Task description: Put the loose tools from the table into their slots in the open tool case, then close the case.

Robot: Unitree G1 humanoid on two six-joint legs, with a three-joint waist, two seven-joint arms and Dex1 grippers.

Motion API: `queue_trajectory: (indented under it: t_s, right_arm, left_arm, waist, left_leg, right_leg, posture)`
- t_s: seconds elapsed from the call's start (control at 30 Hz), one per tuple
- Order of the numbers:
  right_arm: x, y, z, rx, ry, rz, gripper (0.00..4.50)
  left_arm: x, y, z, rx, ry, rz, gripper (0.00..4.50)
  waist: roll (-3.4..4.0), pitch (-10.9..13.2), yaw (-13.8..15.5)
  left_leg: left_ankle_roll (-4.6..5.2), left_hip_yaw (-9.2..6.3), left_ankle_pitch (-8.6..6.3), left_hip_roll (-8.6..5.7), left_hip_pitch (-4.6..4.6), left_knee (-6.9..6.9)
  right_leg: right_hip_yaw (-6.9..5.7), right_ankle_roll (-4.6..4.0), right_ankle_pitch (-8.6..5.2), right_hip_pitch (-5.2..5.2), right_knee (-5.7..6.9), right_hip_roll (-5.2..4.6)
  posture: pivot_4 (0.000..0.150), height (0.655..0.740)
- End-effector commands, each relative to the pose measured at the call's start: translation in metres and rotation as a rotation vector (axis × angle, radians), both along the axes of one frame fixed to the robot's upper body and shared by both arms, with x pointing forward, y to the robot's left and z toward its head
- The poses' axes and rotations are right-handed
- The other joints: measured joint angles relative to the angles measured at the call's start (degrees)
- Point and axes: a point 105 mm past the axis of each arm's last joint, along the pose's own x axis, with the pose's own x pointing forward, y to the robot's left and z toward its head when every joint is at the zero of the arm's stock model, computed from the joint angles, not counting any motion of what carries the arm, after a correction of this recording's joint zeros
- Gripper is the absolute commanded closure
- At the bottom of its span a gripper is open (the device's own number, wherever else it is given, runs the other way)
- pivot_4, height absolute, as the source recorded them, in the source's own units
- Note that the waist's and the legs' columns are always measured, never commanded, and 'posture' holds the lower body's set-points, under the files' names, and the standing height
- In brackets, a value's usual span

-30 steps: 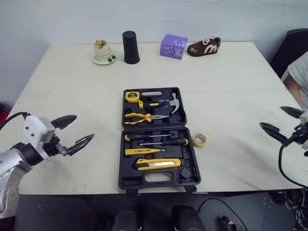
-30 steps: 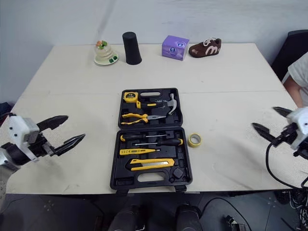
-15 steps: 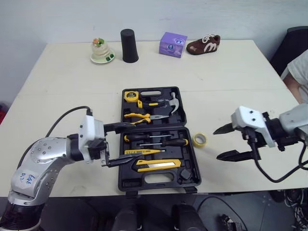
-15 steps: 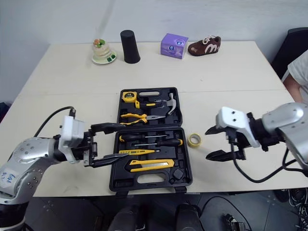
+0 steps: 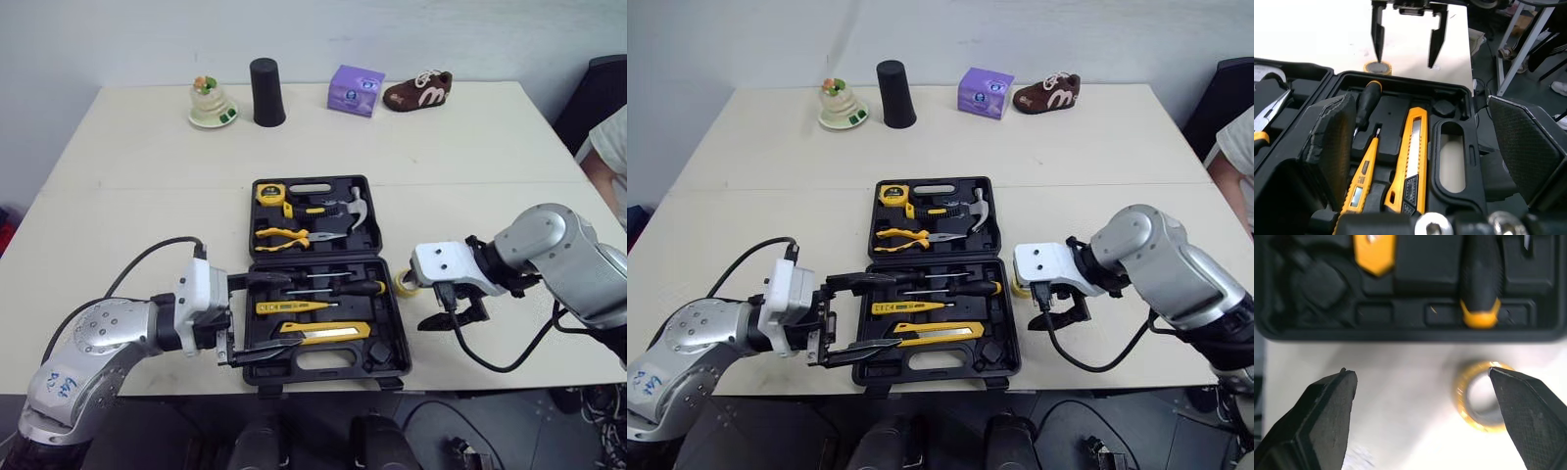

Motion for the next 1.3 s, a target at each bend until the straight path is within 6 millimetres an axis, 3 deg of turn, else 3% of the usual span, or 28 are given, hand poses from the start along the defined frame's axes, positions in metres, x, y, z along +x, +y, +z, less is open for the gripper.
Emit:
queue_trajectory:
  t_s: [0.03, 0.5, 0.63, 0.83, 0.97, 1.07, 1.23, 1.3]
  right_arm:
    - [0.003, 0.001, 0.002, -0.033, -0.025, 0.038, 0.0]
    - [0.017, 0.001, -0.022, -0.134, -0.031, 0.061, 0.0]
    - [0.02, 0.001, -0.022, -0.142, -0.034, 0.085, 1.24]
    - [0.028, -0.005, -0.018, -0.166, -0.055, 0.09, 4.36]
    - [0.028, -0.007, 0.001, -0.134, -0.062, 0.118, 4.44]
    - [0.002, 0.007, 0.038, 0.059, 0.028, 0.27, 4.44]
    - [-0.037, 0.027, 0.038, 0.089, 0.156, 0.428, 4.44]
    - [-0.057, 0.043, 0.025, 0.107, 0.233, 0.522, 4.44]
  left_arm:
    - [-0.008, -0.005, 0.006, -0.011, -0.026, -0.018, 0.03]
    - [-0.006, -0.002, 0.005, -0.007, -0.027, 0.008, 0.03]
    - [-0.006, -0.001, 0.004, -0.004, -0.027, 0.009, 0.0]
    - [-0.005, 0.002, 0.004, 0.015, -0.045, 0.001, 0.0]
    - [-0.006, 0.003, 0.006, 0.004, -0.041, -0.007, 0.0]
    - [-0.006, 0.005, 0.011, -0.018, -0.04, -0.016, 0.0]
    - [-0.007, 0.004, 0.004, 0.026, -0.014, -0.058, 0.0]
    - [-0.007, 0.002, 0.002, 0.045, -0.02, -0.075, 0.0]
  waist:
    - [0.0, 0.0, -0.01]
    - [0.0, 0.0, -0.05]
    - [0.0, 0.0, -0.06]
    - [0.0, 0.0, -0.07]
    - [0.0, 0.0, -0.06]
    - [0.26, 0.25, -0.06]
    - [0.23, 0.32, -0.12]
    - [0.2, 0.33, -0.21]
  left_leg:
    - [0.0, 0.0, 0.0, 0.0, 0.0, 0.0]
    - [0.01, 0.02, 0.02, -0.01, -0.04, 0.05]
    - [0.03, 0.02, 0.03, -0.01, -0.05, 0.09]
    - [0.03, 0.02, 0.03, -0.01, -0.06, 0.11]
    - [0.03, 0.02, 0.03, 0.0, -0.06, 0.17]
    - [0.05, 0.01, 0.03, -0.01, -0.27, 0.25]
    - [0.01, -0.07, 0.01, 0.1, -0.35, 0.35]
    - [0.01, -0.05, 0.0, 0.08, -0.35, 0.36]
  right_leg:
    - [-0.01, 0.0, 0.0, 0.0, 0.0, 0.01]
    - [-0.04, 0.0, 0.0, -0.04, 0.05, 0.06]
    - [-0.05, 0.0, 0.0, -0.04, 0.07, 0.08]
    - [-0.05, 0.0, 0.0, -0.06, 0.17, 0.1]
    - [-0.04, 0.0, 0.0, -0.06, 0.2, 0.1]
    - [-0.04, 0.0, 0.0, -0.23, 0.25, 0.09]
    - [-0.11, 0.0, 0.0, -0.3, 0.27, 0.09]
    - [-0.09, 0.0, 0.0, -0.31, 0.29, 0.08]
  posture:
    - [0.15, 0.734]
    - [0.15, 0.734]
    - [0.15, 0.734]
    - [0.15, 0.734]
    - [0.15, 0.734]
    - [0.15, 0.734]
    - [0.15, 0.734]
    - [0.15, 0.734]
